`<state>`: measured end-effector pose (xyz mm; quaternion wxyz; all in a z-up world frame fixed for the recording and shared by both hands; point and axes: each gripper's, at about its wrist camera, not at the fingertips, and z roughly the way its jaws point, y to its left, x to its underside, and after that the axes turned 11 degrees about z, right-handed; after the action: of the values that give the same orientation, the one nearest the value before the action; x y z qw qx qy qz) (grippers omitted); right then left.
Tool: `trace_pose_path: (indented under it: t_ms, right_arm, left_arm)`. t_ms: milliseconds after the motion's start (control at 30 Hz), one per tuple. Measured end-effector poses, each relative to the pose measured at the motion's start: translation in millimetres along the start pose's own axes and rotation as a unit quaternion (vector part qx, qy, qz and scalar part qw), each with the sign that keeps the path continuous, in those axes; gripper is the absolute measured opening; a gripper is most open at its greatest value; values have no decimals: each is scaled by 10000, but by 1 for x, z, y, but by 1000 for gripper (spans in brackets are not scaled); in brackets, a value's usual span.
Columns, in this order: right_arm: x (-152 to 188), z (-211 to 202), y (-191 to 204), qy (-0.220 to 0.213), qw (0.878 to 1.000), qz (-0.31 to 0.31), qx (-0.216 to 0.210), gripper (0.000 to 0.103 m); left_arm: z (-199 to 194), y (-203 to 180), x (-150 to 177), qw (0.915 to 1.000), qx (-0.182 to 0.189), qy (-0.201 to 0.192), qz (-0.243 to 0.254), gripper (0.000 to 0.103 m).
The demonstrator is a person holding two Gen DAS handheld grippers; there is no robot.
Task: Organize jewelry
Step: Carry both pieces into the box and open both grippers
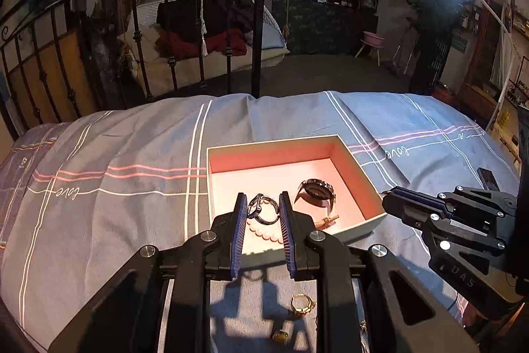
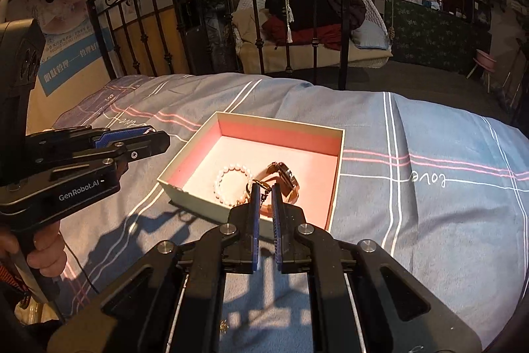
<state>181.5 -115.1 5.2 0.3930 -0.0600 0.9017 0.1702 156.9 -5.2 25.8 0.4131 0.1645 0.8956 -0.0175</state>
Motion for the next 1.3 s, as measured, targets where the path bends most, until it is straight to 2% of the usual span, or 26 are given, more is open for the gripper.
trace_pose_path:
  t_ms: [267, 633, 967, 1200, 1300]
  right_arm:
    - [-25, 37, -8, 115, 9998, 82, 149, 8]
    - [-16, 74, -17, 513, 9983, 107, 250, 8]
    - [-8, 90, -20, 719, 9969, 45, 308, 8]
    - [-3, 93, -21, 814, 9959, 11, 393, 8]
    - [-1, 90, -22, 812, 9958, 28, 421, 8]
  left_arm:
    - [38, -8, -18, 9995, -43, 302, 21, 19]
    - [74, -11, -10, 9973, -34, 729, 75, 19]
    - [89, -11, -1, 9954, -79, 955, 93, 19]
    - [89, -9, -2, 9950, -140, 980, 125, 20]
    - [82, -6, -2, 9957, -176, 912, 57, 30]
